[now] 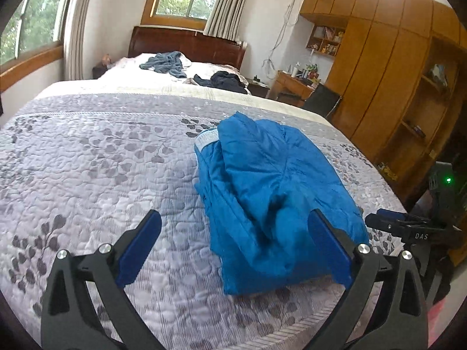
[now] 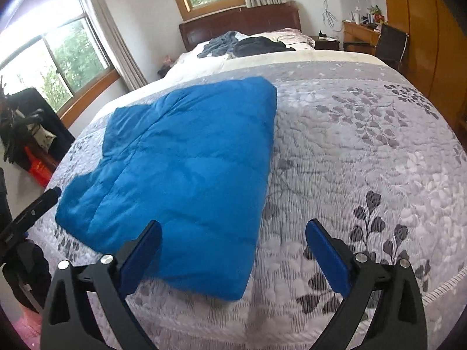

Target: Fold large clothes

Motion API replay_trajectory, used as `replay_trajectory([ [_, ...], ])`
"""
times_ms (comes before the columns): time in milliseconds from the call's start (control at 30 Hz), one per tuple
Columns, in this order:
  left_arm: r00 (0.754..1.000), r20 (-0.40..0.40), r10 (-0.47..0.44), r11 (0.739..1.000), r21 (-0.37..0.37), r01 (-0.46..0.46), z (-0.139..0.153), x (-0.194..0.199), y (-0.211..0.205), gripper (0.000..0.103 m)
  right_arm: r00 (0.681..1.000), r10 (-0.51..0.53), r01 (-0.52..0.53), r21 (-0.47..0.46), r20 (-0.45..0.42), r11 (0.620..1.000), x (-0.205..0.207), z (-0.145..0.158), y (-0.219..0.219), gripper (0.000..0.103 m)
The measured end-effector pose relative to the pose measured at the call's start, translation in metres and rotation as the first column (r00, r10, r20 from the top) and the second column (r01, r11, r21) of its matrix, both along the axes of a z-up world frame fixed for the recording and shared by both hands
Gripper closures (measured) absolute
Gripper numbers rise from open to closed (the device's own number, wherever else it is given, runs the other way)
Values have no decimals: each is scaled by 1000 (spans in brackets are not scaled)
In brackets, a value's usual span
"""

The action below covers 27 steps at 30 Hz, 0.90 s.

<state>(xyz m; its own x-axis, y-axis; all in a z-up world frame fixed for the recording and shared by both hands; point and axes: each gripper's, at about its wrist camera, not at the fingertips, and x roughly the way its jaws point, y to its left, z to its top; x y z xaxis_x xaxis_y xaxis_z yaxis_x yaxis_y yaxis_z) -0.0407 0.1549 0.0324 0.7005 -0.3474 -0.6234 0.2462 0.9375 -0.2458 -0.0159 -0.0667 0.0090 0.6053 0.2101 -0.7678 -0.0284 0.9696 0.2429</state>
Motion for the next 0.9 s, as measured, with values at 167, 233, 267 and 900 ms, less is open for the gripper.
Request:
replay_trajectory([
  [167,999,23,23,996,90,-25,2,-23,-14,3,999,-8,11,-82,39,997,-18,10,11,4],
  [233,1000,18,24,993,111,-26,1,-29,-18,3,999,-12,15,-83,45,996,-25,12,13,4],
  [267,1000,17,25,993,114,-27,1,-32,-19,3,999,-14,18,-86,47,996,-27,13,13,4],
  [900,997,-5,77,984,162,-75,-5,-67,-26,3,997,-56,62,-160,44,985,-51,16,23,4],
])
